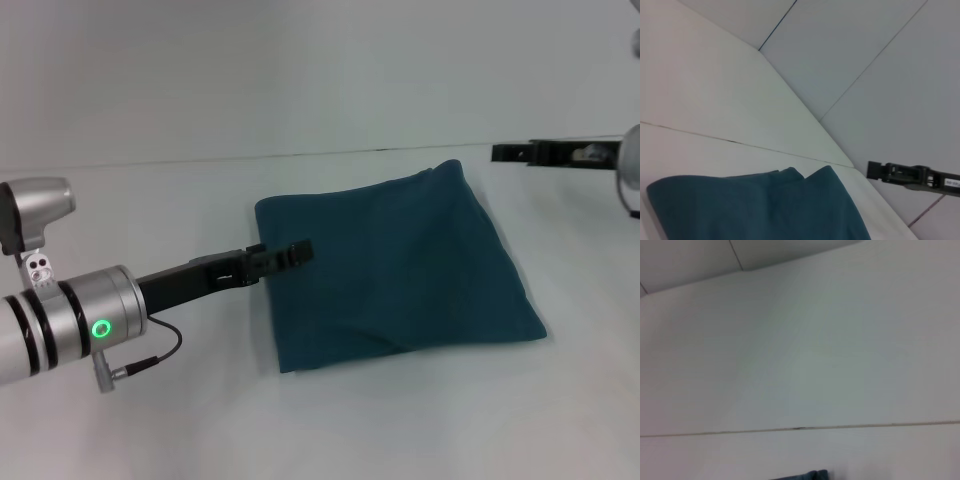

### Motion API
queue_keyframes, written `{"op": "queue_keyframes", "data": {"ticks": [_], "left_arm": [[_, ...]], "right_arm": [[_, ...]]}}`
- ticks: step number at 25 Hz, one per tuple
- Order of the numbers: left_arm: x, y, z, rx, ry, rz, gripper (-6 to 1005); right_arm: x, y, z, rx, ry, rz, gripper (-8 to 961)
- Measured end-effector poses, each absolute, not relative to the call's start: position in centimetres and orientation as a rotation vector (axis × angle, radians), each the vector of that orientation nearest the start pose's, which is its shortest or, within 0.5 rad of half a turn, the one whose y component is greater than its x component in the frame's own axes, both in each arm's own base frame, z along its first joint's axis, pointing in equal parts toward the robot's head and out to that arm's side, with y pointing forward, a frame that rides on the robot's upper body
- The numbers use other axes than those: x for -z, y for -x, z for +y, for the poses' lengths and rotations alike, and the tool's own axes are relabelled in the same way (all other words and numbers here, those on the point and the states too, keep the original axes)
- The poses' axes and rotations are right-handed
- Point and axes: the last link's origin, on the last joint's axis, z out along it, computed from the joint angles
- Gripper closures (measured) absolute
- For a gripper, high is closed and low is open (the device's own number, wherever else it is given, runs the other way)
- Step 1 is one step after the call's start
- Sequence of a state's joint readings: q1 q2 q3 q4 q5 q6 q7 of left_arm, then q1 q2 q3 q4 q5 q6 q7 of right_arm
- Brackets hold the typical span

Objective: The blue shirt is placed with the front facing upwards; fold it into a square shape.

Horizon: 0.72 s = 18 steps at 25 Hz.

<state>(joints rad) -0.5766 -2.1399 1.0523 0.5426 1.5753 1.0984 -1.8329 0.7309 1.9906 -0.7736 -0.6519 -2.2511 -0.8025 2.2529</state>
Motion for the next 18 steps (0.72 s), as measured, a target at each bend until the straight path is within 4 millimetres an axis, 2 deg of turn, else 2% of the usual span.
{"op": "queue_keyframes", "data": {"ticks": [5,18], "left_arm": [[5.7,22.6,37.8,0.876,2.331,-1.320,121],[5.8,22.8,40.3,0.740,2.236,-1.260,135]], "right_arm": [[-6.5,-28.1,44.6,-0.418,1.967,1.285,188],[-6.5,-28.0,42.2,-0.417,2.127,1.388,188]]}}
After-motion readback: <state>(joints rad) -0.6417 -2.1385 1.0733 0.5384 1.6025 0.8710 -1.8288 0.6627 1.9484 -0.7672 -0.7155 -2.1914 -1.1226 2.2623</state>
